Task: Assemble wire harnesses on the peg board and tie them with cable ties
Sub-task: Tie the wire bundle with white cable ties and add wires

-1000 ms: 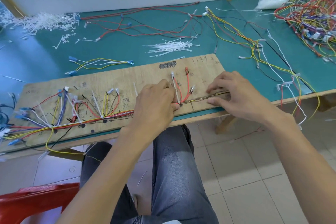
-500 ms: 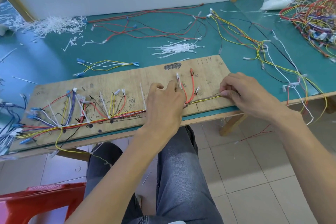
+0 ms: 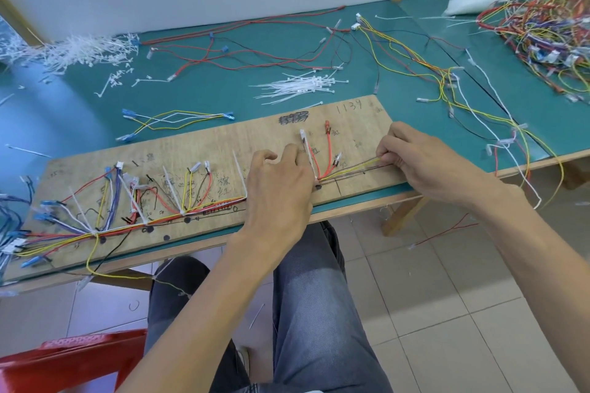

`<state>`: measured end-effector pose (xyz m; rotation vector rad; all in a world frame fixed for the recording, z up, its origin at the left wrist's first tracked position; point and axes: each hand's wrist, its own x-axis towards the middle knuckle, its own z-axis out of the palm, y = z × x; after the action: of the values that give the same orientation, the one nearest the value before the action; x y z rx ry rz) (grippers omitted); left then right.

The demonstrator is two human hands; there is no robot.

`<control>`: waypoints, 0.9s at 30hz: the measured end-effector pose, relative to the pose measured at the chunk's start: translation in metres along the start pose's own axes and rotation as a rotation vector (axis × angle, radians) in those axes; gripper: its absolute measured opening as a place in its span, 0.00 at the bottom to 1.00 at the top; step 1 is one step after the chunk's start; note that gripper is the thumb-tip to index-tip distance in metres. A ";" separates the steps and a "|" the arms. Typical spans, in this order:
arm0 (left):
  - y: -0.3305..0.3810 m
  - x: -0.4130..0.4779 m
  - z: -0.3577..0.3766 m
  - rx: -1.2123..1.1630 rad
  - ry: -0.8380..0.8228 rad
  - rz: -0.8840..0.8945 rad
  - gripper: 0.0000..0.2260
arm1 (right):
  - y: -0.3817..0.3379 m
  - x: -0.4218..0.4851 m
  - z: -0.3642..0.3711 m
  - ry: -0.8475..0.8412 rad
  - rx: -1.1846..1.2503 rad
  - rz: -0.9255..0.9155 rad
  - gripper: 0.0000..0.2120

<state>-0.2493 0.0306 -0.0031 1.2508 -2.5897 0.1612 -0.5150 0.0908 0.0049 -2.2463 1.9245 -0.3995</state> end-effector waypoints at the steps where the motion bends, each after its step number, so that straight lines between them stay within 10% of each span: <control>1: 0.000 0.000 0.000 0.001 0.003 0.000 0.04 | -0.002 -0.001 0.000 0.014 0.004 -0.007 0.11; 9: -0.006 0.000 0.000 -0.070 -0.047 -0.036 0.11 | -0.015 0.013 -0.020 0.012 -0.002 -0.013 0.05; 20: -0.008 0.003 -0.012 -0.263 -0.076 -0.128 0.07 | -0.060 0.030 0.007 -0.079 -0.060 -0.019 0.30; 27: -0.007 0.003 -0.014 -0.282 -0.057 -0.138 0.08 | -0.076 0.037 0.014 0.016 -0.040 -0.008 0.17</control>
<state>-0.2431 0.0267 0.0110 1.3366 -2.4524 -0.2607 -0.4344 0.0662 0.0169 -2.2833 1.9490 -0.3839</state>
